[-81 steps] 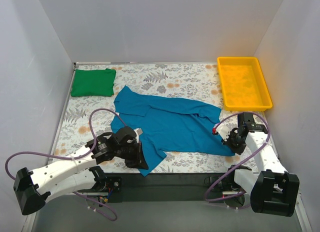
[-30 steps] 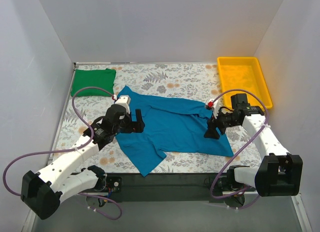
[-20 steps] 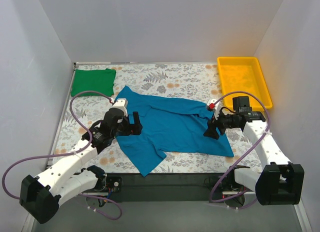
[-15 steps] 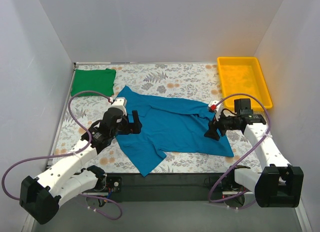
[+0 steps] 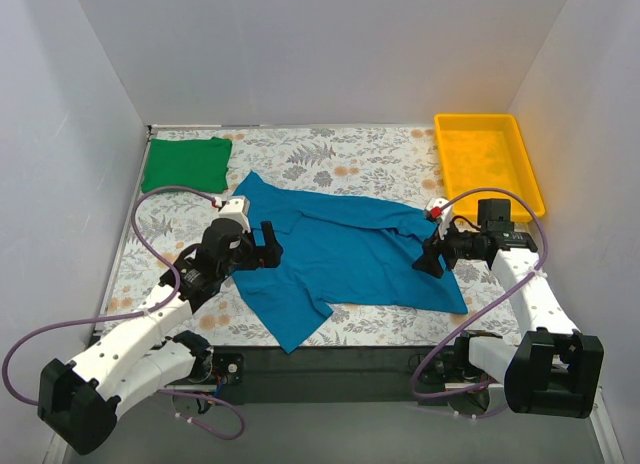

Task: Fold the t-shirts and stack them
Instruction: Flatten the tshirt out

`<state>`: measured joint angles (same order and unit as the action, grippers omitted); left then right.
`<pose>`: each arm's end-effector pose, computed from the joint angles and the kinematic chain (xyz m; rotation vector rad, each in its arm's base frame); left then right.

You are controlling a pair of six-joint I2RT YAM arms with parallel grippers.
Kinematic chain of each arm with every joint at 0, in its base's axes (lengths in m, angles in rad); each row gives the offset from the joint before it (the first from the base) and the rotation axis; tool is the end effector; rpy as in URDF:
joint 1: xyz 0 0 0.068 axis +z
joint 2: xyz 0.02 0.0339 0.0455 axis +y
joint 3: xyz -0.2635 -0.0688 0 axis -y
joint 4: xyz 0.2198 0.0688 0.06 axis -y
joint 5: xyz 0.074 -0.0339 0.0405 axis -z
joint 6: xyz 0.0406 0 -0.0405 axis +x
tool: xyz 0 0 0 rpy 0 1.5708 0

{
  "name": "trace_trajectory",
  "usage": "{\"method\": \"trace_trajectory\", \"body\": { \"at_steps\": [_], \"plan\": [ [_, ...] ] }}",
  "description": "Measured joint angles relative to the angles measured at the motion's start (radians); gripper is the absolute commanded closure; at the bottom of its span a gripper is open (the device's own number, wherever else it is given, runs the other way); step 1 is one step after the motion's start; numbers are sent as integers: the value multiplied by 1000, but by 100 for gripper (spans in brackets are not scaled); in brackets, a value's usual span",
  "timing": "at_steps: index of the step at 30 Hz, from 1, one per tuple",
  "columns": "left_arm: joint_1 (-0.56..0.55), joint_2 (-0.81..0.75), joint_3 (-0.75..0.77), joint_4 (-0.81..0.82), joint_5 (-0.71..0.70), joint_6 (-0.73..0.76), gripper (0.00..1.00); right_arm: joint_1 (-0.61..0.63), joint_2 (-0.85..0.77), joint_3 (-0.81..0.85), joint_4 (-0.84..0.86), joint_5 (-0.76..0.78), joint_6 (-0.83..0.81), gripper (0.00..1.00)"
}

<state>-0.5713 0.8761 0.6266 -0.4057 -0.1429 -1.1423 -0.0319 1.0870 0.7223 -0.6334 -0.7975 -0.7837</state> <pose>0.1459 -0.0869 0.2502 -0.7357 2.2146 -0.7591 0.1805 0.0233 0.2384 -1.0858 1.9907 0.6076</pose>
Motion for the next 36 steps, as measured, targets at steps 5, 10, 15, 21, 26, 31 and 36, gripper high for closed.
{"method": "trace_trajectory", "body": {
  "at_steps": [5,10,15,21,26,31,36],
  "plan": [
    [0,-13,-8,19,0,0,2,-7,-1,-1,6,-12,1,31],
    [0,-15,-13,22,0,0,2,-13,-1,-1,8,-18,1,30],
    [0,-15,-13,24,1,0,2,-15,-1,-1,8,-21,1,30],
    [1,-15,-13,25,1,-1,2,-21,0,-1,8,-21,1,31],
    [1,-15,-13,25,1,-1,2,-22,0,-1,8,-22,1,31],
    [1,-15,-13,25,1,-1,2,-26,0,-1,8,-25,1,30],
    [1,-15,-13,25,1,-1,2,-27,0,-1,8,-27,1,30]
  ]
}}
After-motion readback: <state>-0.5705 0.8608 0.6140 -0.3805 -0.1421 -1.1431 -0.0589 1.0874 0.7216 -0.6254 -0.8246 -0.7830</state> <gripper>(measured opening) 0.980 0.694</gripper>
